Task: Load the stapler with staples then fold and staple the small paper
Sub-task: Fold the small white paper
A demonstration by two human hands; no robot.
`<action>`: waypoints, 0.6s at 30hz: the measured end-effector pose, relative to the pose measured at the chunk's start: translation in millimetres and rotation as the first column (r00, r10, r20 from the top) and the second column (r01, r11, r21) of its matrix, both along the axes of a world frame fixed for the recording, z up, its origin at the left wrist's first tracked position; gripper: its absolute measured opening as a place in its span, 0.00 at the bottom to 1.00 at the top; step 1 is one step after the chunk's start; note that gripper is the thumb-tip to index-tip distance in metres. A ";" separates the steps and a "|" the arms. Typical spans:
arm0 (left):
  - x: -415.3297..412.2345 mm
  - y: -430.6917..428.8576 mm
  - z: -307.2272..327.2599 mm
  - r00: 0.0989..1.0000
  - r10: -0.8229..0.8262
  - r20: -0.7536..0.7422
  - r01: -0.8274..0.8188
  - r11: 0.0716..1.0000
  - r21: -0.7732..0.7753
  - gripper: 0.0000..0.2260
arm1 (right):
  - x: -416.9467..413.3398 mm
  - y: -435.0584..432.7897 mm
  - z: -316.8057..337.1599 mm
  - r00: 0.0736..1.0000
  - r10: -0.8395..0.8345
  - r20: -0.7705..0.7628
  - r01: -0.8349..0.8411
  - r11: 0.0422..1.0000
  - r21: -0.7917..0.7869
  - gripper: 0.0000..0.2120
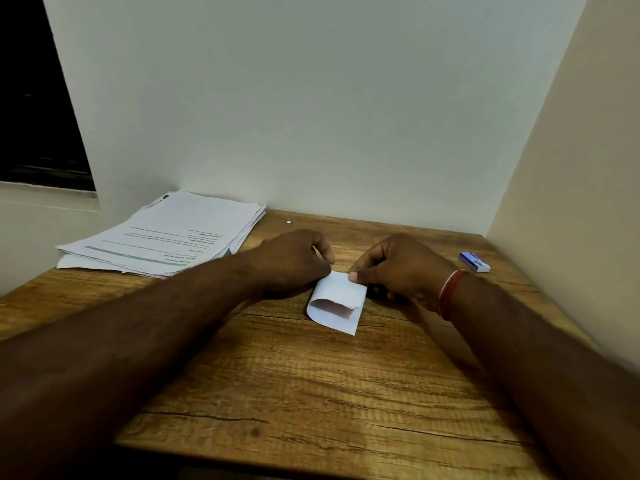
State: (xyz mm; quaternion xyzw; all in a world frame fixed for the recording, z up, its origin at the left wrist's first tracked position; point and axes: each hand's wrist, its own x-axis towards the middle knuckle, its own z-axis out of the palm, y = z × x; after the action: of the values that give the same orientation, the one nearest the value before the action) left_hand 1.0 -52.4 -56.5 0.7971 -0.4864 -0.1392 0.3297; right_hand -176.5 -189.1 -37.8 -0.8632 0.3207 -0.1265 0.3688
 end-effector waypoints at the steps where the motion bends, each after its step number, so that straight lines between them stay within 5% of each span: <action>1: -0.3 0.5 -0.4 0.999 -0.007 0.046 0.006 1.000 0.014 0.03 | -0.3 -1.0 -0.2 1.000 0.000 0.001 0.000 1.000 -0.025 0.01; 11: 5.8 -1.4 -2.7 0.949 -0.141 0.281 0.168 0.983 -0.073 0.03 | 1.3 -9.7 -5.3 0.996 0.083 0.008 -0.082 0.989 -0.124 0.05; 18: -3.3 -0.7 4.9 0.904 -0.097 0.416 0.118 0.993 -0.027 0.05 | 6.3 -2.7 -6.4 0.996 0.069 -0.058 -0.081 0.964 -0.253 0.11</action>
State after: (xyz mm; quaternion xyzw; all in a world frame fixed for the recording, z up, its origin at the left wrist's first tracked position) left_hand -2.2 -53.0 -51.6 0.7717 -0.5918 0.0274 0.2313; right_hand -170.2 -191.8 -44.2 -0.9178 0.2778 -0.1314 0.2513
